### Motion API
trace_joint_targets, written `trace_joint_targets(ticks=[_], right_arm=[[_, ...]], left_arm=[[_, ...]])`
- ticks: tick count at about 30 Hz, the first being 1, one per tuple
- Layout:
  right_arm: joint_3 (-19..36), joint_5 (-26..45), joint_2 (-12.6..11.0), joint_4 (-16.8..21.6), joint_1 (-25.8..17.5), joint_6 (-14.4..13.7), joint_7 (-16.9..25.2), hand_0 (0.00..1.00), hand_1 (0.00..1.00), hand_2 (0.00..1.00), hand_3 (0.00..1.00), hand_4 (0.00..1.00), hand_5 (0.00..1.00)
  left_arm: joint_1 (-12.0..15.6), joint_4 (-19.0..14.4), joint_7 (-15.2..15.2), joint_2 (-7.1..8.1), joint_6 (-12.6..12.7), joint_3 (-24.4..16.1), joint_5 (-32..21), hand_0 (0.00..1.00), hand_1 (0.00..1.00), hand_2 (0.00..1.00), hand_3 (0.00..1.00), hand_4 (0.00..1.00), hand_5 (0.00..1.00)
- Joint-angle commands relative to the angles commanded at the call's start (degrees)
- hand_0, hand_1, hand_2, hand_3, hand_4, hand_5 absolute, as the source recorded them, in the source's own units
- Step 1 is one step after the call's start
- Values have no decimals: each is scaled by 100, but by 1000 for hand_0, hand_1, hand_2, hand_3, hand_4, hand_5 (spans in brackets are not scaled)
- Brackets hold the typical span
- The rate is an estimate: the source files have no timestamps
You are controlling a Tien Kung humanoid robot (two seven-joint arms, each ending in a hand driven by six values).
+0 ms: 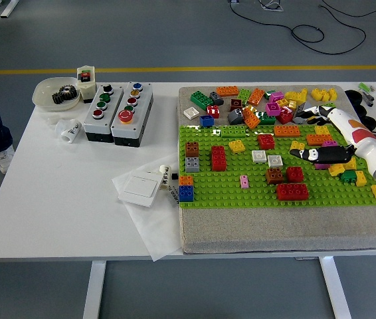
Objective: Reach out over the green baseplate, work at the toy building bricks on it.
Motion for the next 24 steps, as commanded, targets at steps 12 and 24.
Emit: trace_joint_targets(ticks=[12, 24], right_arm=[[-725, -1483, 444, -260, 383, 285, -481, 587, 600, 660, 615, 901, 193], [-1044, -1601, 702, -601, 541, 477, -595, 591, 602, 663, 623, 904, 209]], left_arm=[[-3, 0, -24, 15, 20, 118, -144, 765, 801, 855, 768, 790, 706], [-1, 0, -41, 23, 36, 228, -258, 766, 802, 853, 767, 788, 704]])
